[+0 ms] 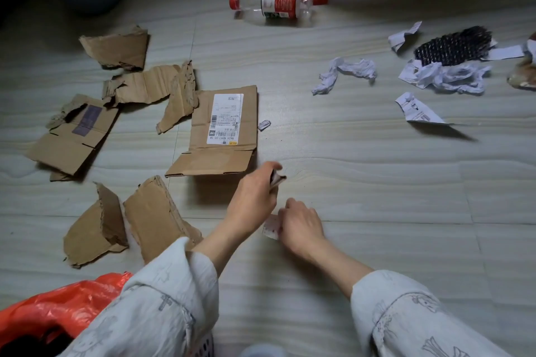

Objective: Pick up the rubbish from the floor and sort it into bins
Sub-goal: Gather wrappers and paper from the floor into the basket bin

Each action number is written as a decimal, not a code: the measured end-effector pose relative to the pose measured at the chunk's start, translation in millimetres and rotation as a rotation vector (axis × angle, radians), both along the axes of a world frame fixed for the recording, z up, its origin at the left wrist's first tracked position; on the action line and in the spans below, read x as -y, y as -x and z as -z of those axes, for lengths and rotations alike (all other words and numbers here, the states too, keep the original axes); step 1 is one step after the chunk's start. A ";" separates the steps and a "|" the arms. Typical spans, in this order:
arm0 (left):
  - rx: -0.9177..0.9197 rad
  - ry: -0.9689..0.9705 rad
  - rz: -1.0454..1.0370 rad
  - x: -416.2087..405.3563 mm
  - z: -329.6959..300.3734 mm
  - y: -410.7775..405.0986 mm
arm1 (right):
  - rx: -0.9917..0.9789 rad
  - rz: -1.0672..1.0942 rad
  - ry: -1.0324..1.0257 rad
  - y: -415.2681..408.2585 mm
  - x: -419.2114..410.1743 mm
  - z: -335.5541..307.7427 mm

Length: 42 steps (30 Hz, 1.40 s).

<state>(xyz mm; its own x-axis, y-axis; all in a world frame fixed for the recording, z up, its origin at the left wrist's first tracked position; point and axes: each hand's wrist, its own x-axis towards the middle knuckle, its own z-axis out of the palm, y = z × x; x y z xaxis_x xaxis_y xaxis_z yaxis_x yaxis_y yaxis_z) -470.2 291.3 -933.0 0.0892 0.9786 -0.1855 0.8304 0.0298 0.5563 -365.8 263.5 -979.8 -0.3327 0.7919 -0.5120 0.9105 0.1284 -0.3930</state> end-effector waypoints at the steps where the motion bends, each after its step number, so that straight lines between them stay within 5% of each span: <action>1: 0.020 -0.045 -0.008 -10.7 -2.3 -5.1 | -0.020 0.028 -0.006 -6.9 -3.3 -0.1; 12: -0.369 0.033 -0.086 -111.8 36.7 -13.3 | -0.254 0.756 -0.017 -139.6 -94.2 -9.7; 16: -0.779 0.062 0.029 -119.8 56.1 -17.5 | -0.189 0.771 -0.090 -174.0 -123.0 -7.0; 19: -0.826 0.060 0.061 -121.6 61.2 -18.9 | -0.070 0.697 -0.177 -193.0 -140.7 0.6; 24: -0.598 0.055 -0.112 -130.7 62.3 -19.8 | 0.037 0.658 -0.285 -222.2 -159.7 11.9; 30: -0.122 0.069 -0.209 -137.4 59.6 -38.0 | 0.025 0.811 -0.011 -243.2 -183.2 14.7; 36: 0.613 0.467 -0.581 -145.0 45.3 -73.2 | 0.111 0.666 -0.014 -249.2 -192.8 8.2; 42: 0.971 0.720 -0.549 -152.6 42.0 -76.3 | 0.266 0.461 -0.146 -249.9 -192.0 0.3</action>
<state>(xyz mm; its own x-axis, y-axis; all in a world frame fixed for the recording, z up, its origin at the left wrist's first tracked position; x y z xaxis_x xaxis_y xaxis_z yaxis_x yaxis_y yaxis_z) -393.9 443.9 -975.0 0.1061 0.6408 -0.7603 -0.1073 0.7675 0.6320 -115.9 455.5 -980.2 0.1914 0.8939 -0.4053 0.9508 -0.2714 -0.1496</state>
